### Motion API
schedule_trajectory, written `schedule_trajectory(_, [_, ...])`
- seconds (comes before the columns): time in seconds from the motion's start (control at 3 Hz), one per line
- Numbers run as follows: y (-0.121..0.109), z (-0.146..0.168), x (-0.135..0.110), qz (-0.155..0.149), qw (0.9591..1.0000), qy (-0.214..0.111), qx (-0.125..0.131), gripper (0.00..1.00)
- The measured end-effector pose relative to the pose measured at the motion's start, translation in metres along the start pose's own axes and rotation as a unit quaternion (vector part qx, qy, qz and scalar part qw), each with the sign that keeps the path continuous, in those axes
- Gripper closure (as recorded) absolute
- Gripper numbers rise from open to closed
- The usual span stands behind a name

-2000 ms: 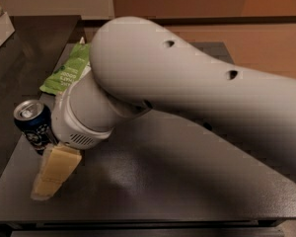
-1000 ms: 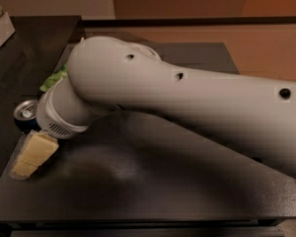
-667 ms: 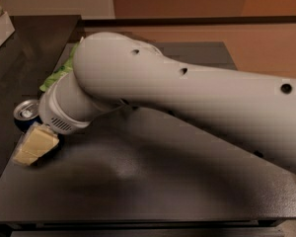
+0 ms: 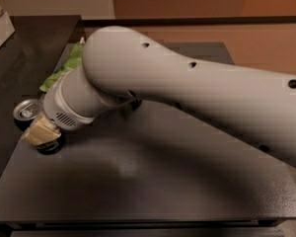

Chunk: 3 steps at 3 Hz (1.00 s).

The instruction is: Pick pepsi can

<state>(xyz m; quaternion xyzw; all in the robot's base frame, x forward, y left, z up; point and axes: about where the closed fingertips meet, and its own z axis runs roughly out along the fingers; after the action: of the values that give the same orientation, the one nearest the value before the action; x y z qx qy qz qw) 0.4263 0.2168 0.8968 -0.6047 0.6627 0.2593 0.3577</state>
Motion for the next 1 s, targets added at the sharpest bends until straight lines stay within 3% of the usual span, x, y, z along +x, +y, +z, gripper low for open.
schedule_trajectory(0.33, [-0.002, -0.011, -0.017, -0.005, 0.9999, -0.013, -0.007, 0.88])
schedule_trajectory(0.67, [-0.005, -0.031, -0.044, -0.017, 0.9994, -0.025, -0.015, 1.0])
schedule_trajectory(1.0, [-0.015, -0.085, -0.101, -0.047, 0.9982, -0.032, -0.022, 1.0])
